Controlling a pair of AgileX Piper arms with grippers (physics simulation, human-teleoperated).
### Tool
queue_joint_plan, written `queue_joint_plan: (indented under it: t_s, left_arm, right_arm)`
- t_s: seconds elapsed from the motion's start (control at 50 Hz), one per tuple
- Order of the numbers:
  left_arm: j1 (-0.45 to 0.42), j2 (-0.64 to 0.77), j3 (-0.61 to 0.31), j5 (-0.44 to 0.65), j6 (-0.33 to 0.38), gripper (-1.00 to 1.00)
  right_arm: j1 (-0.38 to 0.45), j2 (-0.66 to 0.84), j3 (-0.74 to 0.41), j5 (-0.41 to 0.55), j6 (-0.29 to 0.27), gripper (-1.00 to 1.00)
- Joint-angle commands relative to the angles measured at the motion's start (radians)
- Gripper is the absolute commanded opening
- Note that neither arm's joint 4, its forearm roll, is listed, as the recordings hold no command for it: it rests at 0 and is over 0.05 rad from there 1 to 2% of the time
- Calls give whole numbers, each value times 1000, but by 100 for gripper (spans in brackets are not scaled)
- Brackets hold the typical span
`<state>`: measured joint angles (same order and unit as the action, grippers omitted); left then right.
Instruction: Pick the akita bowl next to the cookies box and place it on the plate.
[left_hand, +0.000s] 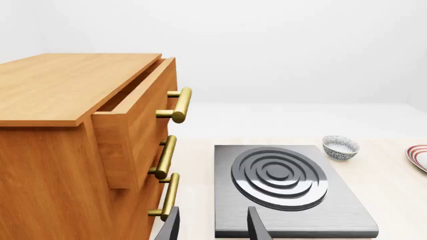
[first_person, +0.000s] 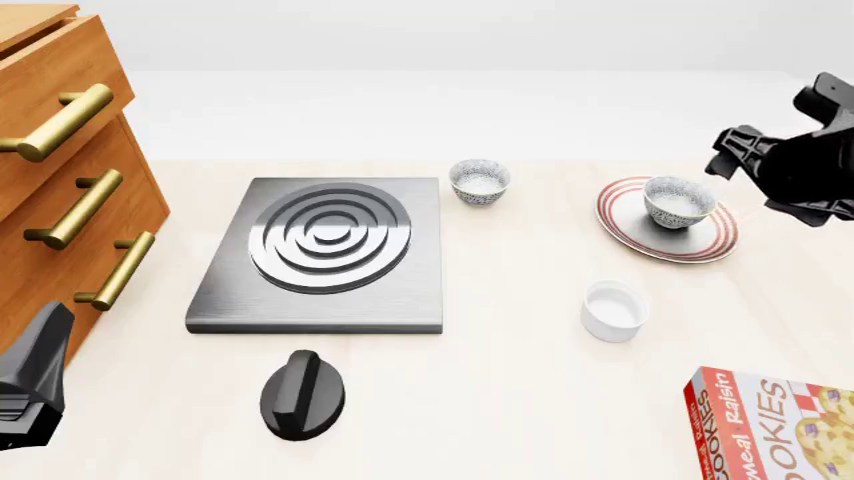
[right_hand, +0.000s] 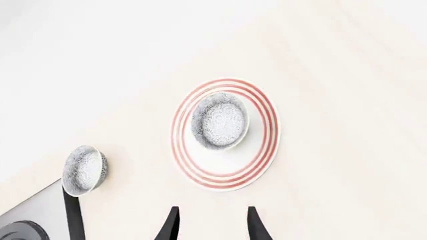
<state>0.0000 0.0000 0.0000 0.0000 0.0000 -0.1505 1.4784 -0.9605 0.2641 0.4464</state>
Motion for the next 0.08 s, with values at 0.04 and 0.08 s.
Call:
queue_joint_plan:
  t_s: [0.04,0.08]
  left_arm:
    - [0,0,0,0,0,100]
    - [0,0,0,0,0,100]
  right_arm:
    - [34,-190,136,-30,16,100]
    - [31,-219,163,-36,18,100]
